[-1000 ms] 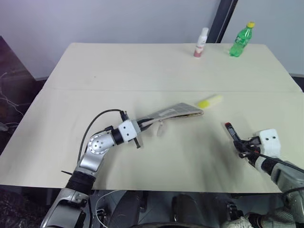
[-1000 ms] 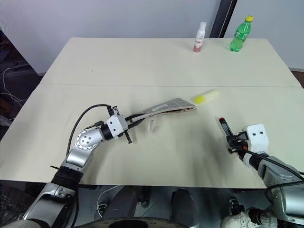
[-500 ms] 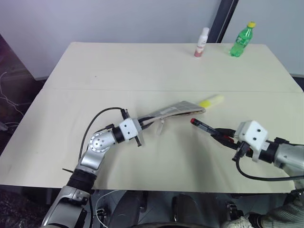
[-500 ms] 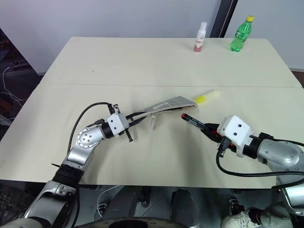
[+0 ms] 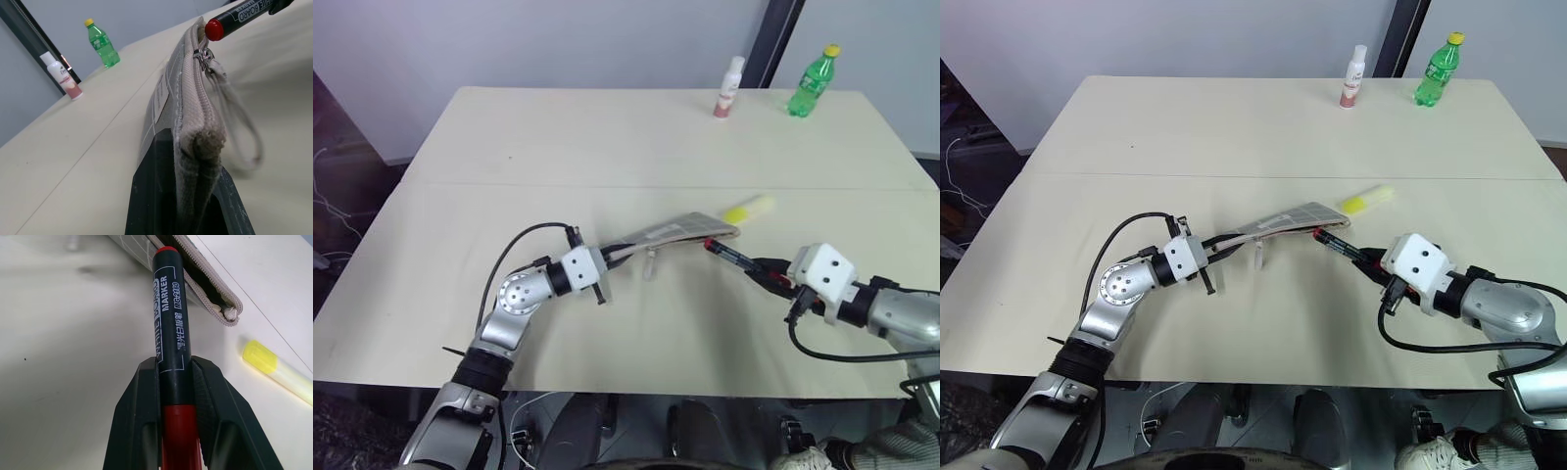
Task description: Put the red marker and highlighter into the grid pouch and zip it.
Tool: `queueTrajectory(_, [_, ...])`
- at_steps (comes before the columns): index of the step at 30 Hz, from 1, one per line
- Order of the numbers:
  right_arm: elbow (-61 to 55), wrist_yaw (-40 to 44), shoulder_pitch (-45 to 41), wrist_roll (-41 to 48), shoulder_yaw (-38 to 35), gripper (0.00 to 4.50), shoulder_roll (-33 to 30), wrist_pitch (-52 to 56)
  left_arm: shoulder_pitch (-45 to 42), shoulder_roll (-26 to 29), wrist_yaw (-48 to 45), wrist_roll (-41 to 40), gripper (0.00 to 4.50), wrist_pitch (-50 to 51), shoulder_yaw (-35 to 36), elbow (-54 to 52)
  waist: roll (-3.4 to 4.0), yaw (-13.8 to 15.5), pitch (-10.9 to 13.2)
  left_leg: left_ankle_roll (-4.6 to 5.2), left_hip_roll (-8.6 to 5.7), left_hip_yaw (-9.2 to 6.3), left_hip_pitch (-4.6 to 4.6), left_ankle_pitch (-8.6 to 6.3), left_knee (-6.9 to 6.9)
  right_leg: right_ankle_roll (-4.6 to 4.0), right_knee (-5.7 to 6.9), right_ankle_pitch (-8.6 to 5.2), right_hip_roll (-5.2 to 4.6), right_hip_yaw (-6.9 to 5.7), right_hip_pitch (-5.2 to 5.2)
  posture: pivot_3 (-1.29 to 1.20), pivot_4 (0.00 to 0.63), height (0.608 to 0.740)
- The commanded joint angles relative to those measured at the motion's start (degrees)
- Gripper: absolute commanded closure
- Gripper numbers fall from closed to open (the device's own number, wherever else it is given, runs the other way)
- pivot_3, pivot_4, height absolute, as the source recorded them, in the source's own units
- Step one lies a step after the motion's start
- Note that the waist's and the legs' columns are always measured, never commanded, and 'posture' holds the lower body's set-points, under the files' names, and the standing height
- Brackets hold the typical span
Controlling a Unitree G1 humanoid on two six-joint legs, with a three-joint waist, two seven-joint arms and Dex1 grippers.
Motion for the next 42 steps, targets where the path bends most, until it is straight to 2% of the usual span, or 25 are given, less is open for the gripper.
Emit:
queueTrajectory(1, [-0.59,-0.14,-0.92,0.54,-0.67,4.14,0.43,-0.57,0.05,-0.38,0.04,0.3,4.5,-0.73,-0.83,-1.16,0.0,-0.02,0.0,0.0,0.0,0.0,0.0,0.0,0.0,0.0,0.0,0.0,0.0,0.0,0.0,0.0,0.15,0.74])
queueTrajectory(12, [0.84,0.99,-1.91,0.53,-0.5,4.14,-0.08,-0.49,0.1,-0.22,-0.38,0.73,4.5,-0.56,-1.94,-1.82,0.01,0.0,0.0,0.0,0.0,0.0,0.01,0.0,0.0,0.01,0.01,0.0,0.01,0.0,0.0,0.0,0.15,0.74])
queueTrajectory(17, [2.49,1.37,-2.92,-6.21,3.56,4.14,-3.35,-3.38,-0.13,0.04,-0.61,1.07,4.5,-0.82,-2.44,-2.16,0.01,-0.02,-0.01,0.0,0.0,0.0,0.01,0.0,0.01,0.0,0.01,0.0,0.01,0.0,0.0,0.0,0.15,0.74])
queueTrajectory(23, [1.55,1.39,-10.11,-13.63,11.21,4.14,-5.62,-3.43,-0.74,0.61,-1.99,1.04,4.5,-0.64,-3.06,-3.01,0.02,-0.11,-0.01,0.0,0.01,0.0,0.01,0.0,0.01,0.0,0.03,0.0,0.01,-0.01,-0.02,0.0,0.15,0.74])
queueTrajectory(28, [0.6,1.67,-15.49,-18.13,18.15,4.14,-3.83,-6.32,-1.2,0.64,-2.65,0.48,4.5,-0.27,-3.01,-3.06,0.02,-0.07,-0.01,0.0,0.01,0.0,0.0,0.0,0.0,0.01,0.03,0.01,0.01,-0.01,-0.04,0.0,0.15,0.74])
queueTrajectory(33, [2.47,0.07,-21.77,-24.48,25.48,4.14,0.75,-10.86,-1.41,0.07,-2.91,-0.8,4.5,0.85,-2.92,-3.64,0.02,-0.17,-0.01,-0.01,0.01,-0.01,0.02,0.01,0.02,0.01,0.08,0.01,0.04,0.0,-0.05,0.0,0.15,0.74])
queueTrajectory(42, [6.05,-1.02,-24.01,-28.3,26.93,4.14,3.56,-19.58,-1.41,-0.15,-3.68,-2.3,4.5,2.08,-1.8,-4.43,0.01,-0.08,-0.01,-0.02,0.0,-0.02,0.02,0.02,0.03,0.2,0.13,0.16,0.13,-0.01,-0.07,0.0,0.15,0.74])
